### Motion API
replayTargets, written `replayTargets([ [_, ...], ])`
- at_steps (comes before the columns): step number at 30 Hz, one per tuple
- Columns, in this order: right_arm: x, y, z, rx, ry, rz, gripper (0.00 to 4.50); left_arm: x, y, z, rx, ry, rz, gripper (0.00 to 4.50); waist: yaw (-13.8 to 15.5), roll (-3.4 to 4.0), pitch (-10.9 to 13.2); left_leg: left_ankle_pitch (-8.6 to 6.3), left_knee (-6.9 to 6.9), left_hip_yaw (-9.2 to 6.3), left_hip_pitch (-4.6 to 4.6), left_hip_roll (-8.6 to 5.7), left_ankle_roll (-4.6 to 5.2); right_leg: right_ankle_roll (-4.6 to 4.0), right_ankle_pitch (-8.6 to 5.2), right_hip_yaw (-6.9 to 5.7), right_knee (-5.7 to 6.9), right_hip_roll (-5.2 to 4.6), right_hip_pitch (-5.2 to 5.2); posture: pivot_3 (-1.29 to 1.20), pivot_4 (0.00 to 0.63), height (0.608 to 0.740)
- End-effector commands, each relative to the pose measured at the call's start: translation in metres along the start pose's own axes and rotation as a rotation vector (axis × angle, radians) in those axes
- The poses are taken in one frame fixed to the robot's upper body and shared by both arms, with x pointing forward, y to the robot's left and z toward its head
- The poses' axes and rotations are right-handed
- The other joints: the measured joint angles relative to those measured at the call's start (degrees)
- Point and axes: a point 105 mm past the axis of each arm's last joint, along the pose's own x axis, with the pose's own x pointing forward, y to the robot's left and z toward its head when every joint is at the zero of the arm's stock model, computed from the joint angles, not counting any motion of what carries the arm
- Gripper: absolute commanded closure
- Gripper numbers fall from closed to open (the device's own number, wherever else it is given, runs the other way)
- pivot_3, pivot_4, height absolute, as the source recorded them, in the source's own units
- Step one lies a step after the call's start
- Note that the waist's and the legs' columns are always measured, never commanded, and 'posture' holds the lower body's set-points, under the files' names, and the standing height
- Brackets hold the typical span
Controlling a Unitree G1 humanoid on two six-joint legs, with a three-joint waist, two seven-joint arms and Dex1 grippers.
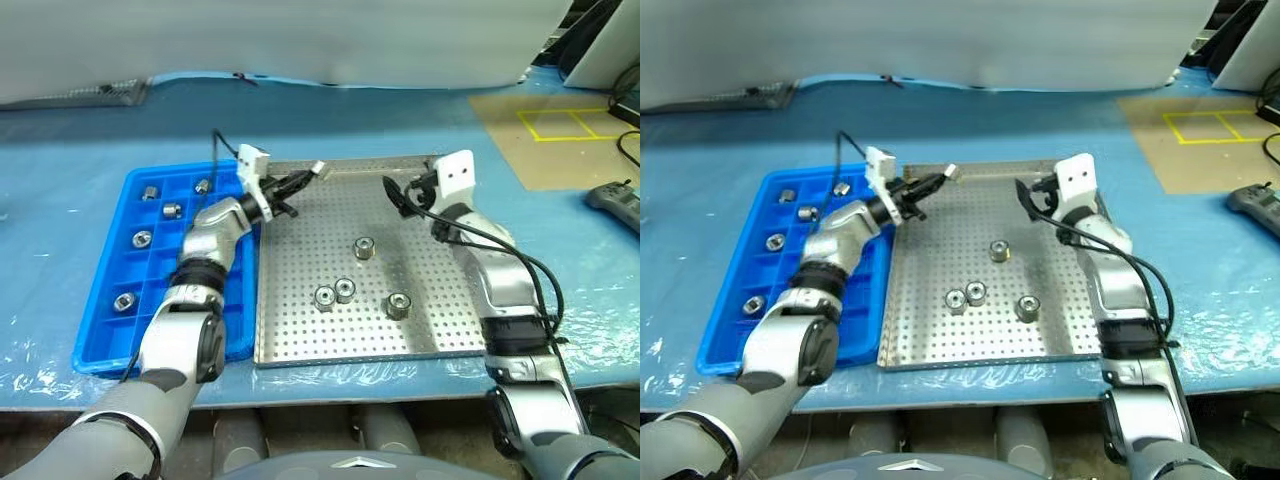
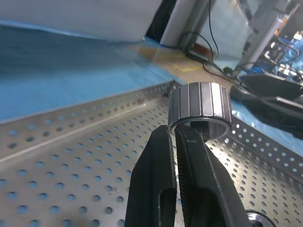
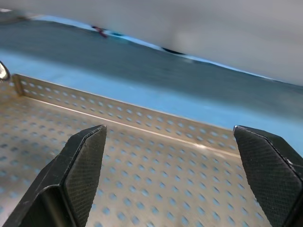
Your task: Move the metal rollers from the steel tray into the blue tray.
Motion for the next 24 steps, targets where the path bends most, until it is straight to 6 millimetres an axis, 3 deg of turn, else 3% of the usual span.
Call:
replayTargets([
  [1,0.022,0.023,0.016,-0.021,-0.065,0.119,0.0,-0.028,-0.009,0.033,0.072,-0.077,0.075,4.47,1.0,-0.04,0.0,0.0,-0.05,0.02,-0.02,0.02,0.0,-0.01,-0.01,-0.03,0.0,0.0,-0.05,0.08,0.15,0.74],
  [6,0.046,0.05,0.019,-0.012,-0.083,0.238,0.0,-0.076,-0.018,0.047,0.143,-0.084,0.276,4.47,4.5,-0.11,0.1,0.0,-0.06,0.02,-0.18,0.17,0.0,-0.15,-0.09,-0.33,0.04,-0.04,-0.1,0.21,0.15,0.74],
  [11,0.058,0.077,0.016,0.013,-0.086,0.332,0.0,-0.118,-0.018,0.043,0.23,-0.049,0.504,4.47,7.1,-0.12,0.1,0.0,-0.06,-0.03,-0.2,0.19,-0.03,-0.25,-0.17,-0.51,0.04,-0.13,-0.04,0.3,0.15,0.74],
  [18,0.064,0.091,0.015,0.031,-0.097,0.376,0.0,-0.148,-0.024,0.021,0.25,0.042,0.637,4.47,8.8,-0.16,0.1,0.11,-0.07,-0.34,-0.26,0.21,-0.21,-0.24,-0.17,-0.73,0.12,-0.1,-0.03,0.38,0.15,0.74],
  [24,0.064,0.093,0.009,0.028,-0.087,0.379,0.0,-0.172,-0.007,-0.001,0.238,0.118,0.8,4.47,9.5,-0.15,0.1,0.2,-0.07,-0.65,-0.44,0.23,-0.36,-0.24,-0.17,-0.99,0.12,-0.07,-0.06,0.38,0.15,0.74],
])
